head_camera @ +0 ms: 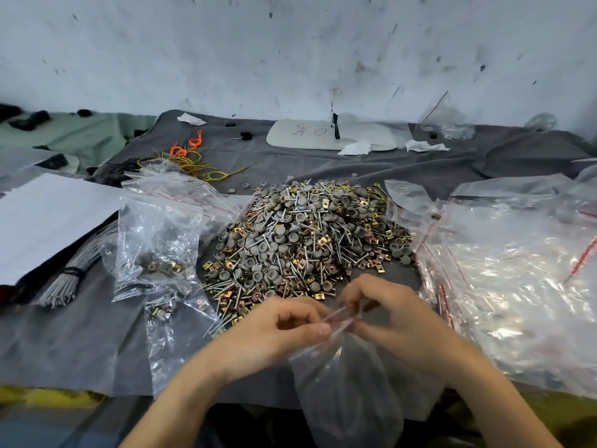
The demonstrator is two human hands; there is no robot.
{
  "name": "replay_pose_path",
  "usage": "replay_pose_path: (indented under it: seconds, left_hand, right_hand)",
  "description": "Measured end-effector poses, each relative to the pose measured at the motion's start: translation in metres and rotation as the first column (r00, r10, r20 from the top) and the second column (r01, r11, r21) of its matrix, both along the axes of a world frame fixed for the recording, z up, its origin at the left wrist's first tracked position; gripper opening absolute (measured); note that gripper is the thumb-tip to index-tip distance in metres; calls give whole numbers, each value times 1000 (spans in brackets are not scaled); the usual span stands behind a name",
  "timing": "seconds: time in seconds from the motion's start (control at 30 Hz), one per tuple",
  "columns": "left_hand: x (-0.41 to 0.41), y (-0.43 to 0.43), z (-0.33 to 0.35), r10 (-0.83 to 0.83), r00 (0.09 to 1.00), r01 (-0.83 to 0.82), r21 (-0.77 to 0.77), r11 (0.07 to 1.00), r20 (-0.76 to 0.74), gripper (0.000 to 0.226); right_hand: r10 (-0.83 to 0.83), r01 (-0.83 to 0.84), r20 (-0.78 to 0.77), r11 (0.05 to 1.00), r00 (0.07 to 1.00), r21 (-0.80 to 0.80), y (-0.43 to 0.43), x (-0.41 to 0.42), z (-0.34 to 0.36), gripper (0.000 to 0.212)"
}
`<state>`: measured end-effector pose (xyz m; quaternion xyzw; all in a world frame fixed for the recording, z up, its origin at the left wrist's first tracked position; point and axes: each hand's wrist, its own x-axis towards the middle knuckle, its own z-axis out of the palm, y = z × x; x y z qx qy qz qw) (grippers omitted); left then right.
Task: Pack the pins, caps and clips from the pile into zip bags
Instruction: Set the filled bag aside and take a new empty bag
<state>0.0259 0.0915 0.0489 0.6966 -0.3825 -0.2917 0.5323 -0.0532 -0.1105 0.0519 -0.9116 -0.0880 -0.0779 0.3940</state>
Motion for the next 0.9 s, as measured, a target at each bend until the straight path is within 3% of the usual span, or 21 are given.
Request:
replay_pose_path:
  seconds: [0.1,0.17,0.23,0.27,0.33,0.47,0.57,0.63,0.77,0.9]
  left_hand:
    - [10,14,-3,23,1000,-24,-61,998,-21,24]
    - [15,21,-7,81,994,-90,-115,989,-76,26]
    - [16,23,-12,93,988,-109,-136,985,-123,30]
    - [15,22,-14,94,989,-109,-133,985,-113,29]
    - [12,20,-17,98,993,-103,-103,989,-60,25]
    - [8,19,-19,92,996,-92,-57,994,3,20]
    - [7,22,-20,109,994,-108,-70,992,6,16]
    - [8,25,-21,121,992,-120,-67,991,16,16]
    - [11,30,-23,157,986,-155,-37,987,64,15]
    - [13,29,-19,162,951,-162,-22,987,265,15]
  right_hand:
    - [-14,15,-183,1000,983,6,-12,4,1,18]
    - [51,3,-302,984,952,175,-15,9,3,20]
    - [-66,201,-302,874,951,442,-15,25,1,30]
    - [-202,318,-281,826,938,465,-14,37,-2,27]
    - [-421,466,-214,846,882,258,-5,63,-9,18]
    - [-378,371,-227,926,897,-78,25,101,-21,29]
    - [-429,388,-134,886,893,-253,36,113,-31,23]
    - [-449,420,-71,873,891,-249,36,115,-34,13]
    - [-496,487,-1,852,868,-192,27,106,-32,17]
    - [-364,372,93,923,927,-97,17,84,-3,24]
